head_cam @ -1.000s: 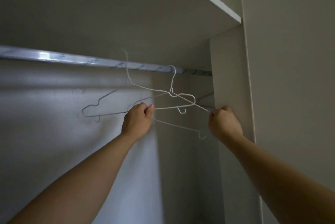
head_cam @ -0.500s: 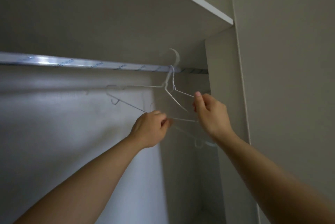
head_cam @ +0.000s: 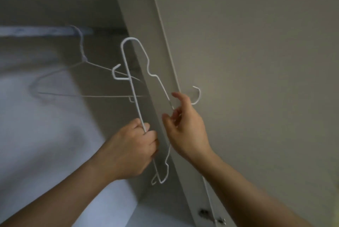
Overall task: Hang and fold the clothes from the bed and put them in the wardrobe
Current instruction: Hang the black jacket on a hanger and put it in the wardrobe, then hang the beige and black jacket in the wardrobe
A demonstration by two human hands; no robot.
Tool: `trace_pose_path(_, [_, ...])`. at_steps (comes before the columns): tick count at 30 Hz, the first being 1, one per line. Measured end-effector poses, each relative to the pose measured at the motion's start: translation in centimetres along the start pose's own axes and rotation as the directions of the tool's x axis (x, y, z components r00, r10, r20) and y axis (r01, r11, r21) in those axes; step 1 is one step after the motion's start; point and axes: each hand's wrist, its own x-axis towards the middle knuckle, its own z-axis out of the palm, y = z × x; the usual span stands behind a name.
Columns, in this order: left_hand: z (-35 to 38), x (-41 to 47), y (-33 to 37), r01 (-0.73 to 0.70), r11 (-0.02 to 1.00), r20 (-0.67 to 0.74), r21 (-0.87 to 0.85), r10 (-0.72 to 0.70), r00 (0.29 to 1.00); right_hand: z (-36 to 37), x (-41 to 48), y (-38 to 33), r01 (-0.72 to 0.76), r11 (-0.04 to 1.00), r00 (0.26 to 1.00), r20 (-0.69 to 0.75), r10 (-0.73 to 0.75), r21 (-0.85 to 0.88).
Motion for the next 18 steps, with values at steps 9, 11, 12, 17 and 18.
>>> trace_pose_path(9, [-1.6, 4.5, -4.4, 0.047, 0.976, 0.165, -0.214, -0.012, 0.986, -7.4, 4.3, -1.1, 0.024, 0.849, 0.904, 0.374, 0.207, -0.528])
trace_pose_path(11, [-2.8, 6.6, -5.1, 0.166, 0.929, 0.306, -0.331, -0.060, 0.950, -9.4, 4.2, -2.5, -0.023, 0.830, 0.869, 0.400, 0.292, -0.557])
trace_pose_path(12, [-3.6, 7.7, -5.0, 0.228, 0.893, 0.367, -0.388, -0.077, 0.927, -10.6, 4.0, -3.3, -0.067, 0.826, 0.854, 0.396, 0.338, -0.560])
trace_pose_path(17, [-8.8, 14.7, -2.3, 0.647, 0.419, 0.657, -0.637, -0.143, 0.740, -17.4, 3.4, -7.0, -0.321, 0.754, 0.739, 0.347, 0.578, -0.573])
trace_pose_path(18, [-10.4, 16.5, -1.6, 0.664, 0.334, 0.673, -0.669, -0.108, 0.732, -19.7, 3.2, -8.0, -0.357, 0.724, 0.713, 0.328, 0.619, -0.591])
